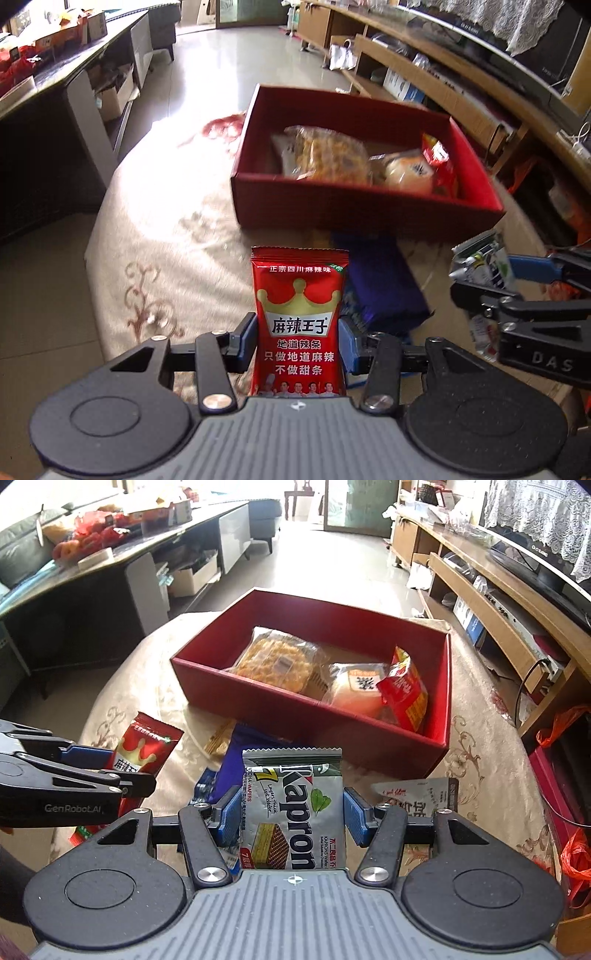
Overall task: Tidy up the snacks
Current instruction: 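Carry the Kapron wafer and red pack over the red box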
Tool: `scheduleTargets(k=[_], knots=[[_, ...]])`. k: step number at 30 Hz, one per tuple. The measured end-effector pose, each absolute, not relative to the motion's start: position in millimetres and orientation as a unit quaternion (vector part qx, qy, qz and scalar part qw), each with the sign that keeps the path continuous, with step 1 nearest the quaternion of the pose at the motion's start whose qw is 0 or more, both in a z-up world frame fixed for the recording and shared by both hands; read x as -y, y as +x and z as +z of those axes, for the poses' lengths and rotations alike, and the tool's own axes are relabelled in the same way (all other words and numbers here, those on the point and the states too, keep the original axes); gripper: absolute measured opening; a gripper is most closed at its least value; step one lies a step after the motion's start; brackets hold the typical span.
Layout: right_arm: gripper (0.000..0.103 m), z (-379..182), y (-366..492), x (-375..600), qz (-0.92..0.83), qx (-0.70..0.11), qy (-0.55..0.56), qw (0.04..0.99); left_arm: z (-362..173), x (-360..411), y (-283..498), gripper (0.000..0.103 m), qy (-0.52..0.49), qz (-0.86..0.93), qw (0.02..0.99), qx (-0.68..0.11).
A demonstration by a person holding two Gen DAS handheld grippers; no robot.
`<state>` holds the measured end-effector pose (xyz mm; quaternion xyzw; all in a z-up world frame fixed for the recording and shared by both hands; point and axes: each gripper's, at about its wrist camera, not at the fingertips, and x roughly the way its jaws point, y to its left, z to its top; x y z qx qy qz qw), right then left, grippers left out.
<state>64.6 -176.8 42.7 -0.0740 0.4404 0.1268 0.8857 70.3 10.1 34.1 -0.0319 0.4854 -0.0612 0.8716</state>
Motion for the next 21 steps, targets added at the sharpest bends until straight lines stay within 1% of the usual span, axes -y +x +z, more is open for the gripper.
scheduleTargets(k=[12, 21], knots=[[0.064, 57.6, 89.7, 190.4, 0.100, -0.419, -0.049, 0.901, 66.3, 16.0, 106.4, 0.041, -0.027, -0.084, 0.891, -0.445], [0.064, 64.0, 113.7, 196.1, 0.080, -0.409, -0.034, 0.909, 74.3, 28.7, 138.2, 0.041, -0.026, -0.081, 0.898, -0.432]])
